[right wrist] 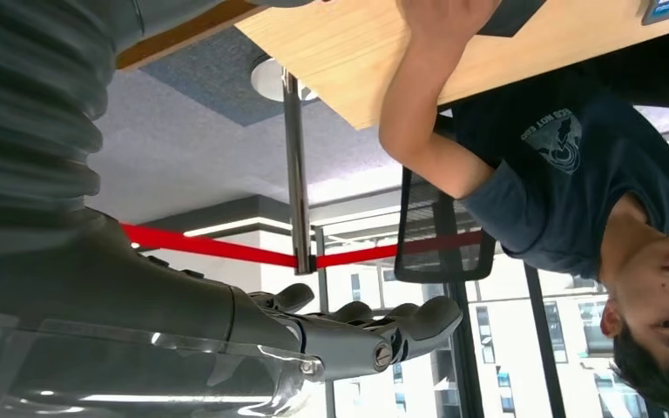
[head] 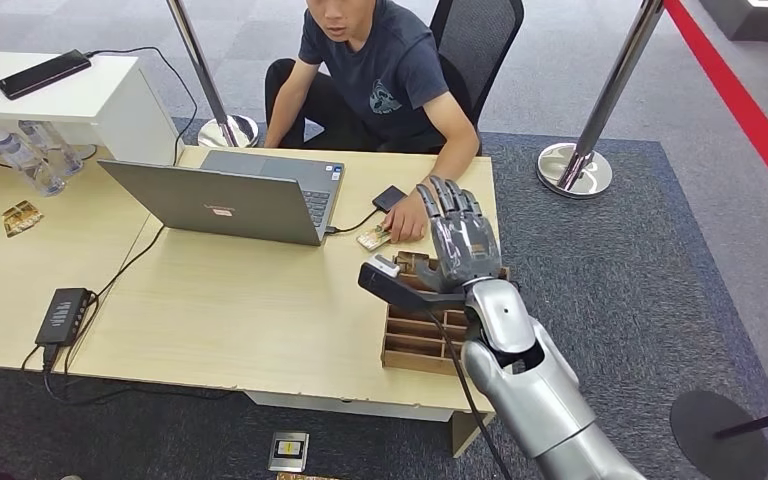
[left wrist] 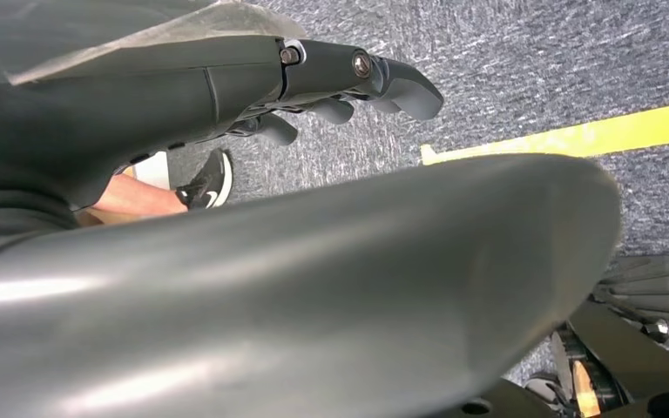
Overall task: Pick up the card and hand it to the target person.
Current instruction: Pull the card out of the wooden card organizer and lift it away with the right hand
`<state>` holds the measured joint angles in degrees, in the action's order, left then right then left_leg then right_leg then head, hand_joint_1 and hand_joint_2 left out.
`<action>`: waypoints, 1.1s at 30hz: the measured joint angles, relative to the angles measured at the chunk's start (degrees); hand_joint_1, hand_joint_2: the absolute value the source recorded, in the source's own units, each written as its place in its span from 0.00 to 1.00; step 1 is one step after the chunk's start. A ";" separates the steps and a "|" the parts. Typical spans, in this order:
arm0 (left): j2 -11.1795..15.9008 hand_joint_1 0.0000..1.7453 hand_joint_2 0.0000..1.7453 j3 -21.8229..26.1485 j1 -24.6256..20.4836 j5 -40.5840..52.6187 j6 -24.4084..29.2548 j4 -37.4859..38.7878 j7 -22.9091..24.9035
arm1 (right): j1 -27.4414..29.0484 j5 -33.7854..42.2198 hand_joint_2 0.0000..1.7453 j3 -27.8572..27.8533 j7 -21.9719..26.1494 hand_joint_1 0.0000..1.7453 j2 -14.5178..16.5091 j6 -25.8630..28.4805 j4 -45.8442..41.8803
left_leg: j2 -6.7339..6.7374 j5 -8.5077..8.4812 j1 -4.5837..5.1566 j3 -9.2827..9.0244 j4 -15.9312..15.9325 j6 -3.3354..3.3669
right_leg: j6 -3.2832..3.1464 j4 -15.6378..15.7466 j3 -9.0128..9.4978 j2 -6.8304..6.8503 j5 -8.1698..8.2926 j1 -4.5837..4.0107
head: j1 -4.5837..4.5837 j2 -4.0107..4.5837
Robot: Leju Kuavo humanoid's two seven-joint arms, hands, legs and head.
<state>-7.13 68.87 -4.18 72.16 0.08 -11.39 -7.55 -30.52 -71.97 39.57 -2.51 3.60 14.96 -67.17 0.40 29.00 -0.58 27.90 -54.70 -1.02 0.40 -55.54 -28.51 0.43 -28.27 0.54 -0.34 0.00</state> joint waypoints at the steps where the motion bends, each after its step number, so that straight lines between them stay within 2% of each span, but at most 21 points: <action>1: 0.00 0.00 0.00 0.00 0.00 0.03 -0.02 0.01 0.03 | 0.04 0.21 1.00 0.05 0.01 0.00 0.15 -0.08 0.09 | 0.00 0.00 0.00 0.00 0.00 0.00 | 0.00 0.00 0.00 0.00 0.00 0.00 | 0.00 0.00; 2: 0.00 0.00 0.00 0.00 0.00 0.05 -0.02 0.01 0.08 | 0.07 0.38 1.00 0.13 0.02 0.00 0.31 -0.17 0.22 | 0.00 0.00 0.00 0.00 0.00 0.00 | 0.00 0.00 0.00 0.00 0.00 0.00 | -0.01 0.00; 6: 0.00 0.00 0.00 0.00 0.00 0.36 -0.08 0.04 0.16 | 0.09 0.72 1.00 0.43 0.00 0.74 1.07 -1.16 1.11 | 0.00 0.00 0.00 0.00 0.00 0.00 | 0.00 0.00 0.00 0.00 0.00 0.00 | 0.00 0.00; 7: 0.00 0.00 0.00 0.00 0.00 0.50 -0.13 0.04 0.17 | 0.00 0.80 1.00 0.44 -0.10 0.77 1.37 -1.50 1.67 | 0.00 0.00 0.00 0.00 0.00 0.00 | 0.00 0.00 0.00 0.00 0.00 0.00 | 0.00 0.00; 10: 0.00 0.00 0.00 0.00 -0.03 0.85 -0.26 0.04 0.16 | -0.47 1.11 1.00 0.45 -0.51 0.76 2.45 -1.52 4.17 | 0.00 0.00 0.00 0.01 0.00 0.00 | 0.00 0.00 0.00 0.00 0.00 0.00 | -0.01 0.00; 15: 0.00 0.00 0.00 -0.01 -0.01 1.15 -0.47 0.07 0.09 | -1.79 1.95 1.00 0.47 -0.57 0.47 3.48 -0.97 9.02 | 0.00 0.00 0.00 0.01 0.00 0.00 | -0.01 0.00 0.00 0.00 0.01 0.00 | 0.00 0.00; 22: -0.02 0.00 0.00 -0.02 0.04 1.24 -0.54 0.07 0.23 | -1.95 2.13 1.00 0.46 -0.57 0.34 4.15 -0.66 11.90 | 0.00 0.00 0.00 0.01 0.00 0.00 | -0.02 0.00 -0.01 0.00 0.01 0.00 | -0.01 0.00; 25: -0.03 0.00 0.00 -0.02 0.05 1.22 -0.54 0.09 0.23 | -2.06 2.13 1.00 0.43 -0.58 0.33 4.17 -0.68 12.58 | 0.00 0.00 0.00 0.01 0.00 0.00 | -0.02 0.00 -0.01 0.00 0.01 0.00 | 0.00 0.00; 33: -0.06 0.00 0.00 -0.02 0.11 0.91 -0.21 0.28 0.17 | -2.61 2.31 1.00 0.37 -0.35 0.42 4.56 -0.64 14.40 | 0.00 -0.01 0.00 0.00 0.00 0.00 | -0.03 0.00 0.00 0.00 0.03 0.00 | -0.01 0.00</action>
<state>-7.19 68.85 -4.07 73.07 -0.13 -11.10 -7.38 -33.13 -69.66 39.94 -2.86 8.16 14.32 -52.77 0.40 28.99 -0.59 27.91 -54.70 -1.02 0.36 -55.54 -28.51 0.42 -28.24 0.54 -0.34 0.00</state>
